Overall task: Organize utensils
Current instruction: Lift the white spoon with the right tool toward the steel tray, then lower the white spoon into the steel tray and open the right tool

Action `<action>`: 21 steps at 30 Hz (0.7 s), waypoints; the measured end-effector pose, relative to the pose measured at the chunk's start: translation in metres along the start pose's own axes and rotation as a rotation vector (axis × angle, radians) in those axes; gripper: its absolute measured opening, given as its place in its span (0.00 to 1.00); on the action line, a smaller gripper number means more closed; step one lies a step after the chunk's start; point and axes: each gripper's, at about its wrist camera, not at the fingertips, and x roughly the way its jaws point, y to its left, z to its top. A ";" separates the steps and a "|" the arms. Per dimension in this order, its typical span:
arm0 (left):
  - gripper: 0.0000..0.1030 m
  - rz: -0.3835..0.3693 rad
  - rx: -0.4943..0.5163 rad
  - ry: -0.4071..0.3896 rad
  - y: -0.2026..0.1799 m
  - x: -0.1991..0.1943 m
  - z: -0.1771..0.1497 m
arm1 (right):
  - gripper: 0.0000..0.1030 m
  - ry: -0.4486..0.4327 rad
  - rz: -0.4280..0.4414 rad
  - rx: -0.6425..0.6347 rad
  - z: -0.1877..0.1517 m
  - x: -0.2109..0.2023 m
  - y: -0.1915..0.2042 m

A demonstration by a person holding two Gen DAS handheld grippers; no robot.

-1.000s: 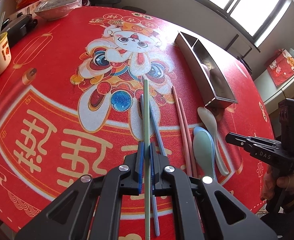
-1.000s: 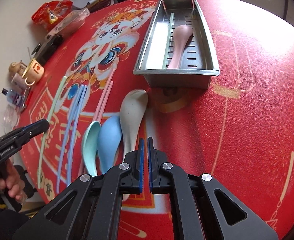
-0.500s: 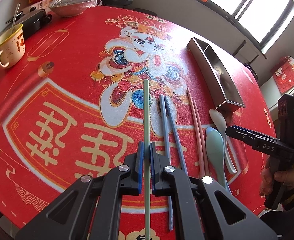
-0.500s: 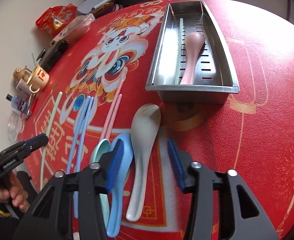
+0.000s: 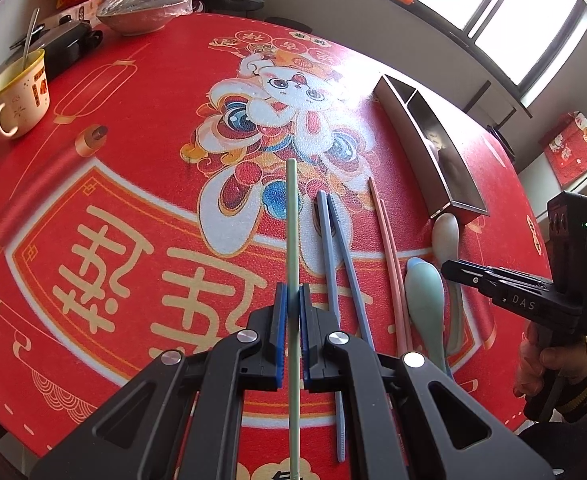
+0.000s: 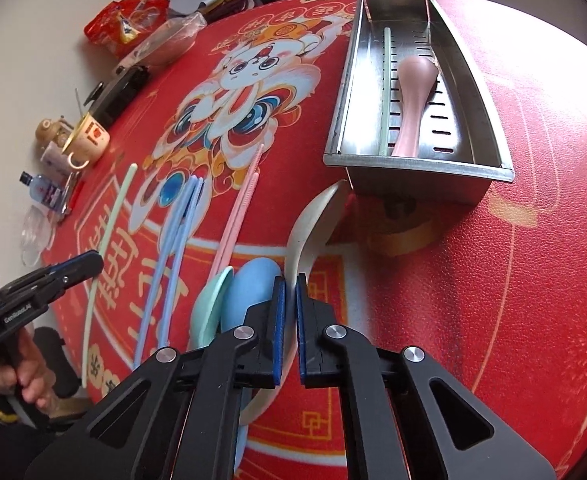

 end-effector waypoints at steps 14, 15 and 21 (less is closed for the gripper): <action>0.06 -0.018 0.006 -0.009 -0.006 0.003 0.006 | 0.05 -0.130 0.103 0.030 0.029 -0.063 -0.023; 0.06 -0.017 0.000 -0.010 -0.004 0.003 0.007 | 0.05 -0.143 0.091 0.024 0.040 -0.067 -0.027; 0.06 0.003 -0.028 -0.025 0.005 -0.001 0.008 | 0.05 -0.145 0.008 0.021 0.108 -0.049 -0.050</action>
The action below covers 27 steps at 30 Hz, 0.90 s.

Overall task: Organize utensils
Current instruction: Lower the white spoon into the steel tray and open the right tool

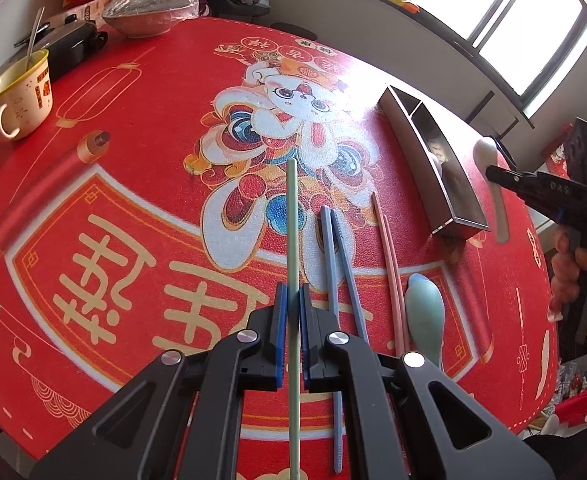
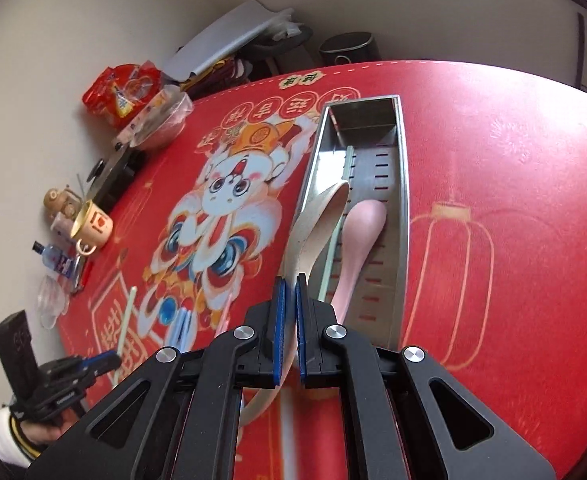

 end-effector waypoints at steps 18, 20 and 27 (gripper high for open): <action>0.05 0.054 -0.072 -0.016 0.021 -0.011 -0.005 | 0.06 0.141 -0.031 0.033 0.026 0.072 -0.030; 0.06 0.051 -0.060 -0.013 0.017 -0.010 -0.004 | 0.07 0.136 -0.034 0.044 0.025 0.071 -0.034; 0.06 0.039 -0.044 -0.018 0.012 -0.009 0.001 | 0.11 0.150 -0.126 -0.004 0.021 0.066 -0.027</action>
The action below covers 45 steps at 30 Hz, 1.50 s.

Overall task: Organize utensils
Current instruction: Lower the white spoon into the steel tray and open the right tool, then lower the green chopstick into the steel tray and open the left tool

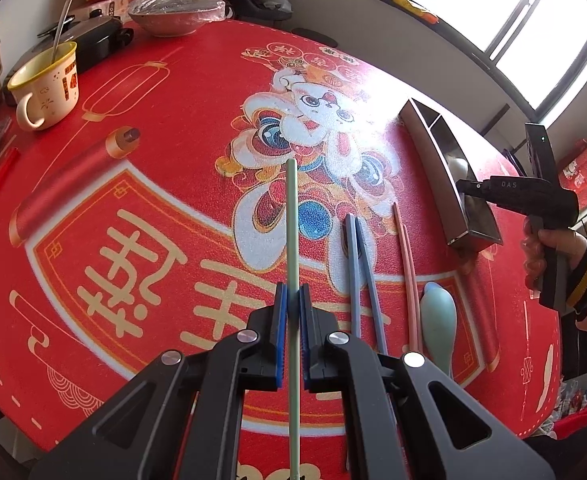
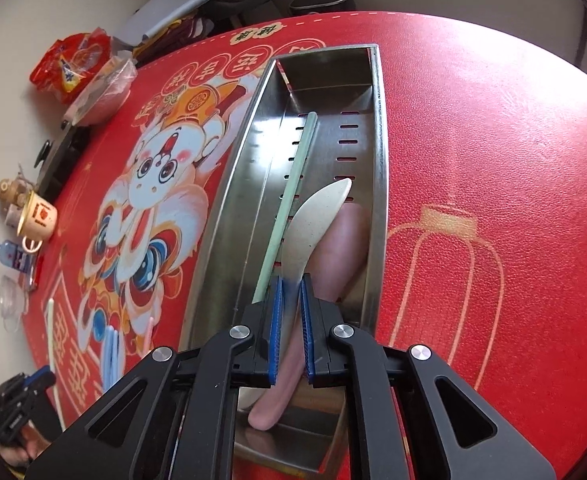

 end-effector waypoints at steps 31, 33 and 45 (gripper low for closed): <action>0.06 -0.247 0.133 0.030 -0.145 0.034 0.082 | 0.85 -0.291 -0.033 0.248 -0.101 -0.127 -0.040; 0.06 -0.258 0.139 0.037 -0.161 0.044 0.090 | 0.86 -0.300 -0.036 0.271 -0.108 -0.132 -0.049; 0.06 -0.204 0.089 0.062 -0.224 0.131 0.154 | 0.86 -0.326 -0.074 0.387 -0.143 -0.158 -0.109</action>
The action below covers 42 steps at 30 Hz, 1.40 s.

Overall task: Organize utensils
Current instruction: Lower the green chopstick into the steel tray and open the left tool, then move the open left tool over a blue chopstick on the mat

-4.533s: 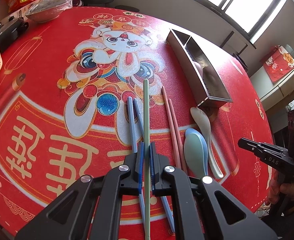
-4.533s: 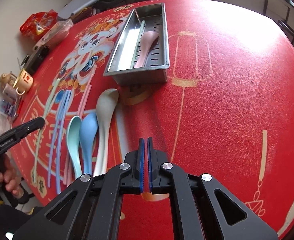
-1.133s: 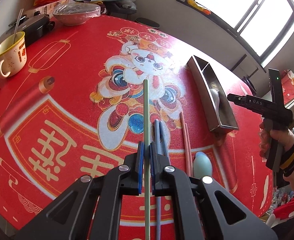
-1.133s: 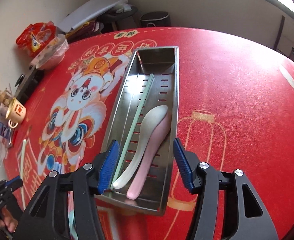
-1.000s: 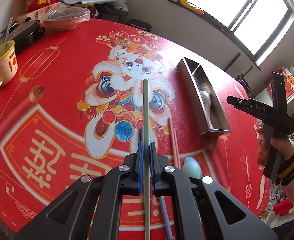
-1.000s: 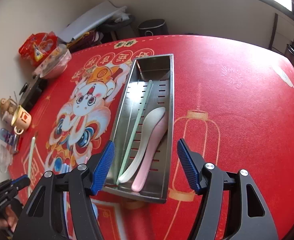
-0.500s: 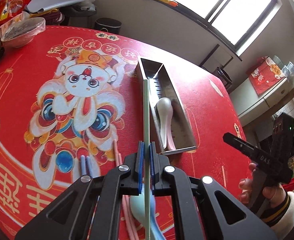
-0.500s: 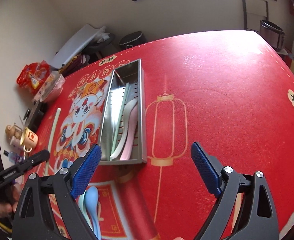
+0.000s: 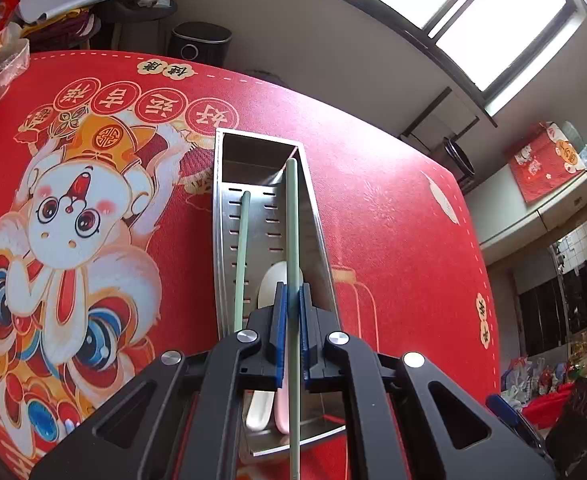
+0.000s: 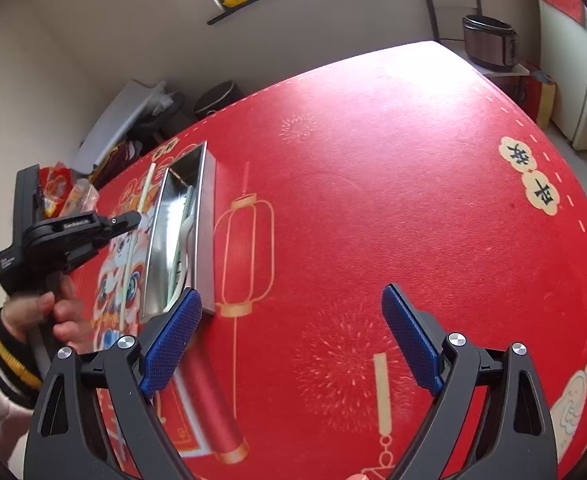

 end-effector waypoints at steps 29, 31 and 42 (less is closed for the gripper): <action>0.30 0.064 0.208 0.036 0.000 0.000 0.012 | 0.86 -0.025 -0.013 0.035 -0.002 -0.004 -0.004; 0.36 0.047 0.229 0.015 0.007 -0.021 0.006 | 0.86 -0.015 -0.001 0.009 -0.006 0.000 0.009; 0.50 0.103 0.247 -0.013 0.076 -0.114 -0.075 | 0.86 0.110 0.095 -0.141 -0.045 0.024 0.078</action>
